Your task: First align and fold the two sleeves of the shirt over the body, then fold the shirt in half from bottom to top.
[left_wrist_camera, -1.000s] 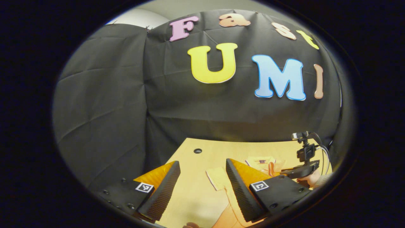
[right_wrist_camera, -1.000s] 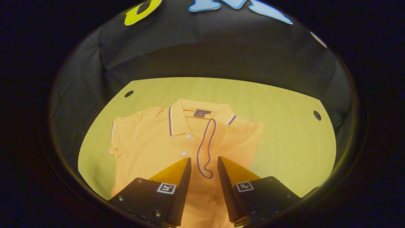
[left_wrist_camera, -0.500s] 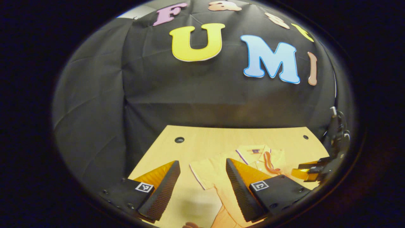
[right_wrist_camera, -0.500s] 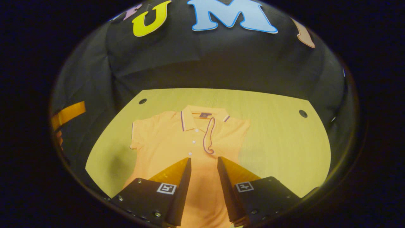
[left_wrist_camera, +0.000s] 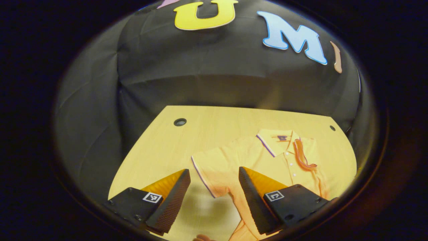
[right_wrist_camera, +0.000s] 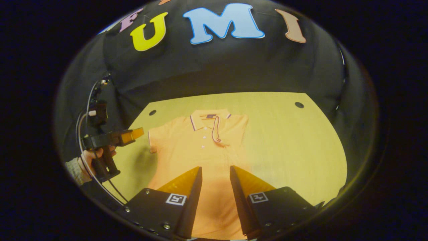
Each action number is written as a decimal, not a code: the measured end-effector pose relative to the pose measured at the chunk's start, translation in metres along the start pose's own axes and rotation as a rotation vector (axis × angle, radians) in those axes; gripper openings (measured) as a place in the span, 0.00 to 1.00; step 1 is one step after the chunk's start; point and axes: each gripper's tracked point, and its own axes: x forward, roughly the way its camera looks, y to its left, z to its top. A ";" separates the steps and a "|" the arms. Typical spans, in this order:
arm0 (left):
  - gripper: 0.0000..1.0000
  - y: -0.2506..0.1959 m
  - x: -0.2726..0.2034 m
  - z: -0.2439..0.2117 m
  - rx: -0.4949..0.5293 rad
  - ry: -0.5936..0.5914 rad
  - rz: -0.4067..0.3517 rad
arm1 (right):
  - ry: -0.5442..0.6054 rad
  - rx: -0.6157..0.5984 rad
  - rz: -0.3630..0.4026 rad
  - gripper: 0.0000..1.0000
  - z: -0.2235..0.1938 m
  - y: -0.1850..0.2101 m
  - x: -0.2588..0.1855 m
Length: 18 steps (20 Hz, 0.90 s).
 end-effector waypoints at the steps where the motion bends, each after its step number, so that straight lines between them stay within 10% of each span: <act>1: 0.95 -0.001 0.011 -0.007 -0.004 0.018 0.000 | -0.009 0.009 -0.014 0.53 0.001 -0.004 -0.007; 18: 0.96 0.004 0.072 -0.074 -0.027 0.175 0.053 | 0.003 0.086 -0.155 0.53 -0.028 -0.047 -0.061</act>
